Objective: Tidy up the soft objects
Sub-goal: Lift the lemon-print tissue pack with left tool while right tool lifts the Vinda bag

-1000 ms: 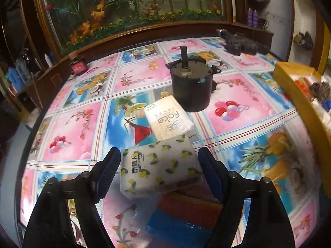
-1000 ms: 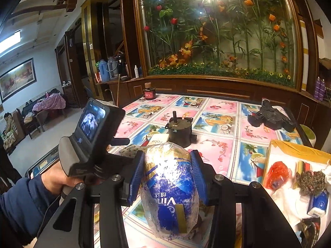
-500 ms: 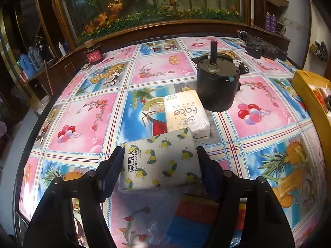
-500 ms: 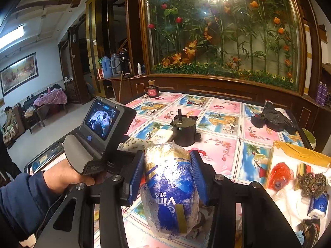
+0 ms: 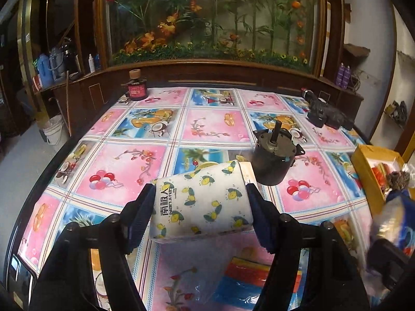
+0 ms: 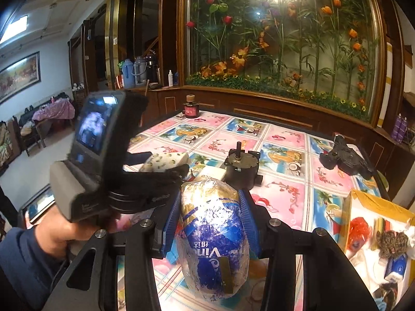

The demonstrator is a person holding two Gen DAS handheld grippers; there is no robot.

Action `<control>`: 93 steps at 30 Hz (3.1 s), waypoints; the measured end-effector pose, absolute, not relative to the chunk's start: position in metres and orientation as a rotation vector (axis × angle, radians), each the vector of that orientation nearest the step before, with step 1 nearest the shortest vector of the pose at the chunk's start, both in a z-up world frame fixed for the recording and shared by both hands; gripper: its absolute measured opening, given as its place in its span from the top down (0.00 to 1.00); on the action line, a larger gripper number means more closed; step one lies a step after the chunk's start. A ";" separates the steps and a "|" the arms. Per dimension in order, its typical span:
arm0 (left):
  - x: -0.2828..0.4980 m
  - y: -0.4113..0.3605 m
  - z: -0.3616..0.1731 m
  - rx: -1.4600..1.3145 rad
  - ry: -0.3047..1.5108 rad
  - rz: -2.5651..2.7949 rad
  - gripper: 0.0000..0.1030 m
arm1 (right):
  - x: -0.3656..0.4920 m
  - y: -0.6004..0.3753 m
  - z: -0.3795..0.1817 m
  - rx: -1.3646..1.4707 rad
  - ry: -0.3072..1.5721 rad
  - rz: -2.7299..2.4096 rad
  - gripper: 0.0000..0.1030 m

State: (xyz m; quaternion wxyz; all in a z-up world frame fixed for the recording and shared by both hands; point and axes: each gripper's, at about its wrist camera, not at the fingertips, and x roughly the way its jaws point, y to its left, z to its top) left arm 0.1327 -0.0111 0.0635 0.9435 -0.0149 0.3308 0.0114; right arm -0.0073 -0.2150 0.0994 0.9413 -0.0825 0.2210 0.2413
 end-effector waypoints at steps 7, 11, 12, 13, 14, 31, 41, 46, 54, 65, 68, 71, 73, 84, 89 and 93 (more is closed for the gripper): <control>0.126 -0.021 0.065 -0.067 0.667 -0.021 0.33 | 0.030 -0.224 0.072 -0.176 0.568 0.339 0.57; 0.116 -0.040 0.067 -0.028 0.633 -0.053 0.33 | 0.041 -0.231 0.067 -0.205 0.601 0.233 0.57; 0.113 -0.044 0.067 -0.014 0.622 -0.057 0.33 | 0.042 -0.233 0.067 -0.196 0.606 0.226 0.57; 0.111 -0.049 0.067 0.008 0.612 -0.062 0.33 | 0.042 -0.235 0.069 -0.189 0.607 0.220 0.57; 0.110 -0.052 0.067 0.025 0.603 -0.061 0.33 | 0.043 -0.235 0.071 -0.190 0.605 0.211 0.57; 0.110 -0.065 0.055 0.096 0.615 -0.042 0.33 | 0.038 -0.239 0.067 -0.218 0.586 0.197 0.57; 0.105 -0.070 0.057 0.128 0.583 -0.032 0.33 | 0.040 -0.237 0.065 -0.237 0.585 0.197 0.57; 0.103 -0.072 0.058 0.140 0.572 -0.027 0.33 | 0.041 -0.241 0.065 -0.232 0.579 0.192 0.57; 0.101 -0.076 0.058 0.157 0.559 -0.024 0.33 | 0.042 -0.241 0.064 -0.232 0.582 0.193 0.57; 0.099 -0.078 0.060 0.169 0.545 -0.019 0.33 | 0.044 -0.245 0.066 -0.217 0.584 0.189 0.57; 0.099 -0.078 0.060 0.170 0.544 -0.020 0.33 | 0.044 -0.247 0.066 -0.214 0.582 0.188 0.57; 0.099 -0.078 0.060 0.170 0.542 -0.018 0.33 | 0.044 -0.248 0.067 -0.212 0.580 0.187 0.57; 0.099 -0.078 0.060 0.170 0.543 -0.018 0.33 | 0.044 -0.248 0.067 -0.211 0.579 0.186 0.57; 0.099 -0.078 0.060 0.170 0.542 -0.017 0.33 | 0.044 -0.250 0.067 -0.208 0.579 0.185 0.57; 0.099 -0.078 0.060 0.171 0.542 -0.018 0.33 | 0.044 -0.250 0.067 -0.208 0.579 0.185 0.57; 0.099 -0.078 0.059 0.170 0.542 -0.018 0.33 | 0.044 -0.250 0.068 -0.207 0.577 0.185 0.57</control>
